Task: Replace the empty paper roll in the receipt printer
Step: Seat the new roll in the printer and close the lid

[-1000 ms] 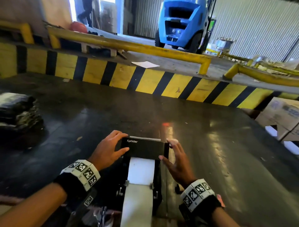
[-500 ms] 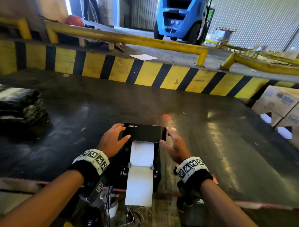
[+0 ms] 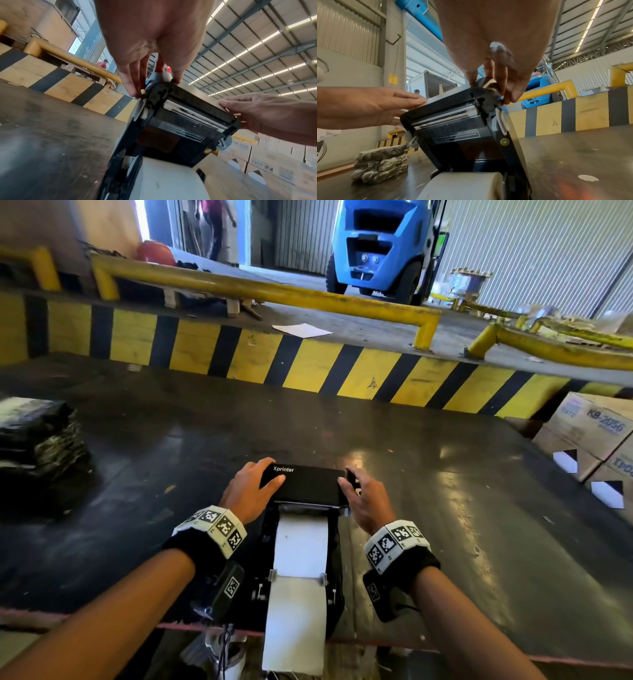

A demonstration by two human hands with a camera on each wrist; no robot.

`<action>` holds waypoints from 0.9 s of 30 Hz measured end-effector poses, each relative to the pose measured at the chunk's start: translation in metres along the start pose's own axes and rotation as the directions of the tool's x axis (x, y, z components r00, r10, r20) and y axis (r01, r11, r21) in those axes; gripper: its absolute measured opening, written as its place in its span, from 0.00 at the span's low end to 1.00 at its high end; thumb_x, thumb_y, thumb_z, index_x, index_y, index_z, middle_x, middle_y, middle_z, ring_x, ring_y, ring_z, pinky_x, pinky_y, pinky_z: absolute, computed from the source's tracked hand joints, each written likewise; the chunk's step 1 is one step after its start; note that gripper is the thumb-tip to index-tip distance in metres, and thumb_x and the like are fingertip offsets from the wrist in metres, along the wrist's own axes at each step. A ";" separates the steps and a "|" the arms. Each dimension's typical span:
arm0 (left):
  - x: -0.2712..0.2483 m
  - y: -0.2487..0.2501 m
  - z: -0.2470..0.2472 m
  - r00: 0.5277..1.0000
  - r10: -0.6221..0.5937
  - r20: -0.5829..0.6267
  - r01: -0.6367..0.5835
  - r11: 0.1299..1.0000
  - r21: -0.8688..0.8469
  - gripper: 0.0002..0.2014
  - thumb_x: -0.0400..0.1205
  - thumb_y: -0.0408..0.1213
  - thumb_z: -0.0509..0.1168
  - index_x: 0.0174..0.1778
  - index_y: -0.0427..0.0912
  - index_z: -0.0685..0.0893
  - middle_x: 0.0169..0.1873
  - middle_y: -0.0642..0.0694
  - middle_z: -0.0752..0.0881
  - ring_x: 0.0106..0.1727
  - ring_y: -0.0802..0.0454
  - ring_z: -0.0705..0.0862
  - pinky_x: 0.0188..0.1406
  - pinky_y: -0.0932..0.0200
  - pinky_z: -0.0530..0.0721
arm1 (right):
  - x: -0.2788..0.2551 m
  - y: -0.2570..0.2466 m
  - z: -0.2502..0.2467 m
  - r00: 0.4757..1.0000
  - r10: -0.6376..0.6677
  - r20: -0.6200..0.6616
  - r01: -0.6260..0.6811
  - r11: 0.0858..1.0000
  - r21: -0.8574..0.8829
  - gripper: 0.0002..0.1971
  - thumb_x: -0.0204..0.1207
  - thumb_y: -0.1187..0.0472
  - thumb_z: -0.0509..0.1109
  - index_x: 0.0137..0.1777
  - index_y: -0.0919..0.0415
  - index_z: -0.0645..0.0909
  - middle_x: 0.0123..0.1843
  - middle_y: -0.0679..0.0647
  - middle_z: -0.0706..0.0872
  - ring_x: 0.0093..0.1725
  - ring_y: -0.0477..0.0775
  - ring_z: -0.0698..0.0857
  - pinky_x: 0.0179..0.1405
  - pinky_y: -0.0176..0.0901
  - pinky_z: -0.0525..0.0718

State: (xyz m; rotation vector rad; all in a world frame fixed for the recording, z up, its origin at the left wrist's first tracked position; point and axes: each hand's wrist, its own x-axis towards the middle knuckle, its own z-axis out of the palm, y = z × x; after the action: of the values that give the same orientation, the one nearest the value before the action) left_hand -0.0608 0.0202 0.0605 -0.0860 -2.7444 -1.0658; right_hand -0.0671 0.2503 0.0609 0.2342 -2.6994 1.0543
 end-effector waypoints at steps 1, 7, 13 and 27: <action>0.004 0.002 0.000 1.000 -0.005 -0.002 0.005 1.000 0.007 0.23 0.81 0.52 0.60 0.70 0.47 0.73 0.60 0.39 0.82 0.57 0.42 0.83 0.58 0.44 0.83 | 0.004 0.000 0.000 1.000 0.015 0.017 -0.015 1.000 0.001 0.23 0.82 0.53 0.61 0.74 0.63 0.70 0.68 0.65 0.82 0.66 0.63 0.81 0.67 0.53 0.79; 0.034 0.008 -0.001 0.997 -0.073 0.006 0.073 0.997 -0.008 0.22 0.81 0.54 0.59 0.68 0.47 0.74 0.59 0.38 0.84 0.57 0.40 0.84 0.60 0.41 0.83 | 0.018 0.015 0.007 0.988 0.154 -0.007 -0.151 0.974 0.166 0.28 0.78 0.40 0.60 0.60 0.66 0.81 0.56 0.62 0.88 0.54 0.58 0.86 0.59 0.52 0.82; 0.060 0.008 0.002 0.992 -0.125 0.004 0.125 0.991 -0.040 0.22 0.80 0.55 0.60 0.67 0.48 0.76 0.58 0.39 0.85 0.57 0.39 0.83 0.61 0.43 0.82 | 0.003 0.048 0.028 0.892 0.421 0.164 -0.452 0.844 0.290 0.51 0.60 0.17 0.51 0.32 0.71 0.84 0.31 0.59 0.90 0.34 0.59 0.88 0.50 0.60 0.86; 0.064 0.001 0.006 0.998 -0.056 -0.026 0.055 0.998 -0.039 0.20 0.81 0.54 0.59 0.63 0.46 0.78 0.49 0.40 0.86 0.49 0.42 0.85 0.54 0.42 0.84 | 0.000 0.061 0.059 0.862 0.410 0.296 -0.479 0.851 0.214 0.36 0.73 0.29 0.56 0.35 0.64 0.84 0.38 0.65 0.90 0.38 0.64 0.89 0.45 0.54 0.85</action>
State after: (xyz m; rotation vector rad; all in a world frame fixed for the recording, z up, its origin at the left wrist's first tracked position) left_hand -0.1242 0.0238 0.0700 -0.0011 -2.7178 -1.1260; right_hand -0.0907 0.2544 -0.0204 -0.2622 -2.8848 1.6465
